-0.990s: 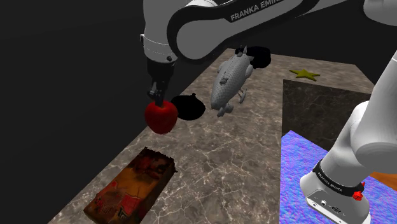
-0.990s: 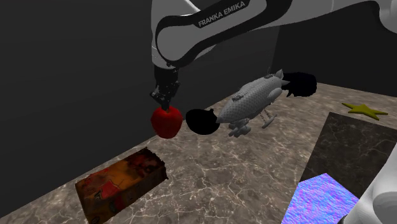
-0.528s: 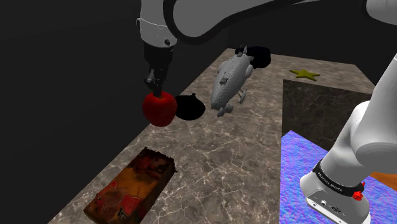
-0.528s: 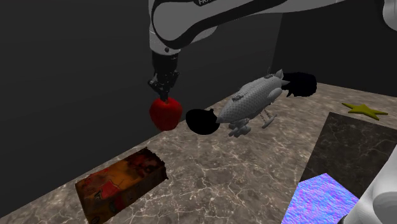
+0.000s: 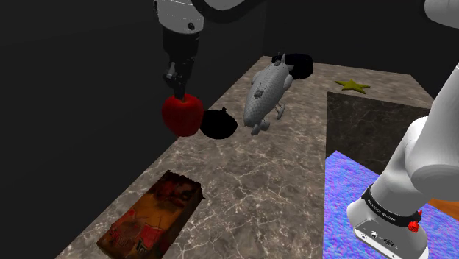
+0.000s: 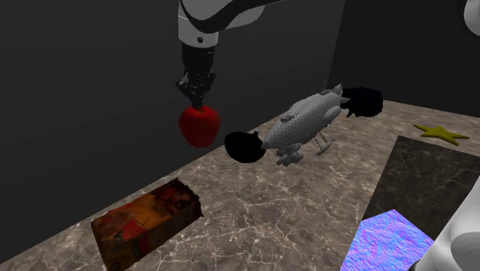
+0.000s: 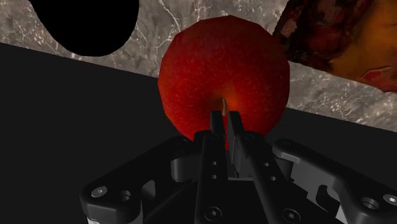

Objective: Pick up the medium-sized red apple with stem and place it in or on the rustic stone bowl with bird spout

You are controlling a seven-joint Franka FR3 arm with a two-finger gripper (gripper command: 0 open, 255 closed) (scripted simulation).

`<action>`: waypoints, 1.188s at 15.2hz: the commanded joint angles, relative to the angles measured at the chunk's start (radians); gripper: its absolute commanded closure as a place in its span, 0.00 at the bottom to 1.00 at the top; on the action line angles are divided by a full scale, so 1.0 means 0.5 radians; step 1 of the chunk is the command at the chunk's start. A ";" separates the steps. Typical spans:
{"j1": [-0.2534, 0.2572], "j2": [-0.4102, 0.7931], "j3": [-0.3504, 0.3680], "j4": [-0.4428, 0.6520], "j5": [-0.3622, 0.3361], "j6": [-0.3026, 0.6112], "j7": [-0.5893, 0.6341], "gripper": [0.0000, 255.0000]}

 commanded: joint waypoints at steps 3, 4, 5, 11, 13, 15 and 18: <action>-0.076 -0.041 -0.056 0.045 0.057 -0.071 -0.152 1.00; -0.101 -0.051 -0.076 0.058 0.073 -0.089 -0.201 1.00; -0.125 -0.058 -0.095 0.073 0.088 -0.108 -0.249 1.00; -0.264 -0.054 -0.212 0.223 0.157 -0.243 -0.525 1.00; -0.307 -0.034 -0.249 0.296 0.172 -0.295 -0.611 1.00; -0.350 -0.004 -0.285 0.383 0.184 -0.351 -0.694 1.00; -0.398 0.031 -0.323 0.453 0.197 -0.388 -0.783 1.00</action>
